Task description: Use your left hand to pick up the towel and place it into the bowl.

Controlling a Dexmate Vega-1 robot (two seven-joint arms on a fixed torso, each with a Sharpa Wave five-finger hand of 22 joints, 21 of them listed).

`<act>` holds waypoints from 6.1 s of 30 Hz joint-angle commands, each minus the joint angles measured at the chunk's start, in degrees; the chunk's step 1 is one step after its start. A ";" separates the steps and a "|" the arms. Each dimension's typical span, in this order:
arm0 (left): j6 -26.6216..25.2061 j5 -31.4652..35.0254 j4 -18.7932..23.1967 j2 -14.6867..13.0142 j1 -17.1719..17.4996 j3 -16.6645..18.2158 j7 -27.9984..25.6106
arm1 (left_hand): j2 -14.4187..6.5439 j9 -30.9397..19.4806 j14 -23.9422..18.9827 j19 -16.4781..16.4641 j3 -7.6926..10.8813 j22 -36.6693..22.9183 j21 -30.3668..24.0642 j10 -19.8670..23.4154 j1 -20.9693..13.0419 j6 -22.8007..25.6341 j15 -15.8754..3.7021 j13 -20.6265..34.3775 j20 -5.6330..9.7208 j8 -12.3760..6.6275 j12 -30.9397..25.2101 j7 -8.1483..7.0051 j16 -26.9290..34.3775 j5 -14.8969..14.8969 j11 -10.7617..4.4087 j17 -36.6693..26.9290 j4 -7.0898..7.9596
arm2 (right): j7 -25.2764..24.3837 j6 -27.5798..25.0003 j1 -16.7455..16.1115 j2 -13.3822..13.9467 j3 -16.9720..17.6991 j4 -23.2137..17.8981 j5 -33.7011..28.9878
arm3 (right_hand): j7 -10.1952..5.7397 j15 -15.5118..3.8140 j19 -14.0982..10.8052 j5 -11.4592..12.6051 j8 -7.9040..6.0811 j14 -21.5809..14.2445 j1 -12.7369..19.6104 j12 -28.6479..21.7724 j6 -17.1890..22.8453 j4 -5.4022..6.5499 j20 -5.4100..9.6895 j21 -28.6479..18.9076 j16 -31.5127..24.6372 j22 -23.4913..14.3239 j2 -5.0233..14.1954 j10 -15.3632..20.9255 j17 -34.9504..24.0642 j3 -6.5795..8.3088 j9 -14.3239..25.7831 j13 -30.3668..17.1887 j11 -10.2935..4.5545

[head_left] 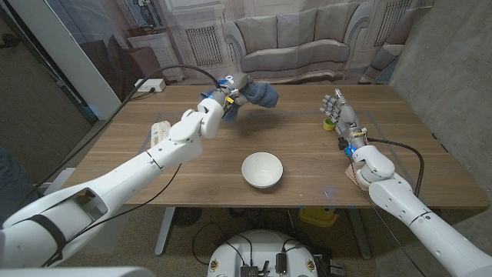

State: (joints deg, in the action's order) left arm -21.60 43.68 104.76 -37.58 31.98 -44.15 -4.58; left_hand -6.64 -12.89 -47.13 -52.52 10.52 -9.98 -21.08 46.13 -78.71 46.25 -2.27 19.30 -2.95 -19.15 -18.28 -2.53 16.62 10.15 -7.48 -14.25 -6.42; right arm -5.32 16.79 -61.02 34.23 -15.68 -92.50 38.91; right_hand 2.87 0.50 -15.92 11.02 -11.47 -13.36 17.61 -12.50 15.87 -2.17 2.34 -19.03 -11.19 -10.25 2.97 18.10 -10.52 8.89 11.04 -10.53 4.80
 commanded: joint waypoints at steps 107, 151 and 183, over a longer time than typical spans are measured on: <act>34.09 -8.65 5.17 -8.31 16.22 14.54 -10.87 | -0.08 -0.18 -9.01 -10.19 2.59 -0.21 -0.19 5.90 1.76 6.01 -9.84 1.58 9.39 -2.24 1.60 -0.18 -1.12 0.23 -1.39 -0.62 1.59 | -1.99 -2.31 -0.06 0.98 1.03 -2.61 -0.54 | 0.04 0.24 -0.89 -0.27 0.09 -0.24 0.22 0.22 0.43 -0.79 0.64 1.74 0.25 -0.32 0.73 0.33 -0.19 0.17 0.09 -0.24 0.07; 38.09 -10.71 12.14 -12.28 27.27 21.47 -11.67 | 0.08 -0.13 -10.48 -10.96 3.10 -0.23 -0.31 7.34 2.02 7.11 -10.11 2.38 9.78 -2.72 2.33 -0.22 -1.51 0.25 -1.49 -0.92 1.36 | -3.87 -2.07 -3.48 1.94 2.69 -6.35 -0.76 | 0.12 0.23 -1.15 -0.29 0.11 -0.20 0.16 0.22 0.34 -0.94 0.71 2.34 0.28 -0.35 0.90 0.36 -0.20 0.11 0.09 -0.24 0.03; 37.15 -9.02 15.93 -11.68 32.61 23.05 -10.95 | 0.20 -0.08 -11.01 -11.07 3.42 -0.24 -0.25 7.90 2.11 7.43 -10.16 2.84 9.76 -2.85 2.91 -0.20 -1.88 0.25 -1.51 -1.10 1.18 | -2.59 -1.00 -3.52 1.39 3.30 -4.42 0.47 | 0.04 0.10 -1.31 -0.26 0.05 -0.21 0.15 0.22 0.50 -1.00 0.93 2.86 0.27 -0.38 1.31 0.39 -0.22 0.18 0.10 -0.25 -0.16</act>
State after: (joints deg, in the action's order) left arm 16.11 33.67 119.11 -49.53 62.88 -21.28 -15.72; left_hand -5.92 -12.71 -53.06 -55.49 11.57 -10.01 -21.09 53.49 -76.50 52.49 -3.12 21.95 -1.00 -20.41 -15.57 -3.47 14.62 10.20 -9.10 -15.01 -7.33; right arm -9.00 15.29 -64.80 35.58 -12.61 -97.85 38.78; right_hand 3.07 0.50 -16.51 10.84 -11.47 -13.36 17.68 -12.28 16.07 -2.93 2.33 -16.30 -11.19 -10.54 3.95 18.09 -10.52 8.86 11.04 -10.53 4.80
